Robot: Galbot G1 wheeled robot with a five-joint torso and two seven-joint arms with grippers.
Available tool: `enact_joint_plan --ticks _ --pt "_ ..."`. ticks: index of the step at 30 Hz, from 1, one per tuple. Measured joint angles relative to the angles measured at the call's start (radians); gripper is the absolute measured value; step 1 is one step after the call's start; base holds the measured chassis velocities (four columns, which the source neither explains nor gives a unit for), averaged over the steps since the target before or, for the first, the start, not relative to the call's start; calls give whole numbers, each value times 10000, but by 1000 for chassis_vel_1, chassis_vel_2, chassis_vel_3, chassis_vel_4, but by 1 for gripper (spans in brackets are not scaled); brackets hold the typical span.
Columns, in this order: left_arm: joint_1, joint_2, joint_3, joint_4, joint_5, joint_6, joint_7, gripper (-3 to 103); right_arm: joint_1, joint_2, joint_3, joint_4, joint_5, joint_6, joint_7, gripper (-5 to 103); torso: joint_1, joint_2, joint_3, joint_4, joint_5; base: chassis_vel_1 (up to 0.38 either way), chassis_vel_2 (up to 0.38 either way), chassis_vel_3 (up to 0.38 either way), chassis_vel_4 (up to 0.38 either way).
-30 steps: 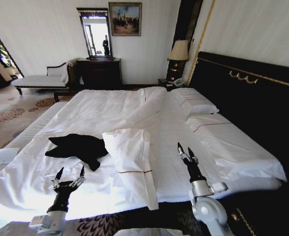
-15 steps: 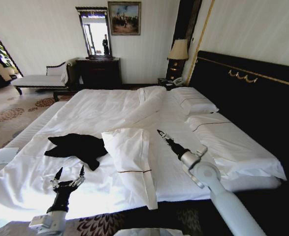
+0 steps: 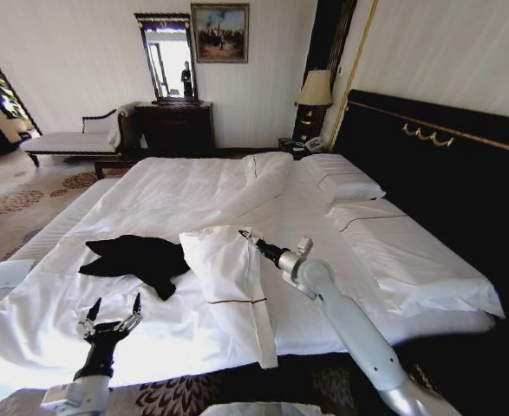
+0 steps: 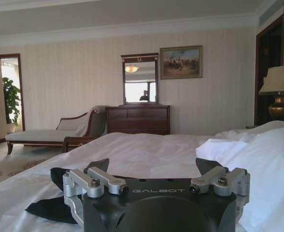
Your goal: Fold the clothes on the bed.
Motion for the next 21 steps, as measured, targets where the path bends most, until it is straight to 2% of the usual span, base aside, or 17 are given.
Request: enact_joint_plan --ticks 7,11,21 --pt "20 -36 -23 11 -8 -18 -4 100 937 422 -699 -853 -79 -121 -16 100 0 -1 0 1 2 0 0 0 0" --pt "45 -100 -18 105 39 -68 -11 100 1346 622 -1192 -1628 -430 -215 -95 100 0 0 0 2 3 0 0 0 0" --pt "62 -197 31 296 127 -163 -14 100 1714 662 -1825 -2269 -935 -204 -433 100 0 0 -1 1 2 0 0 0 0"
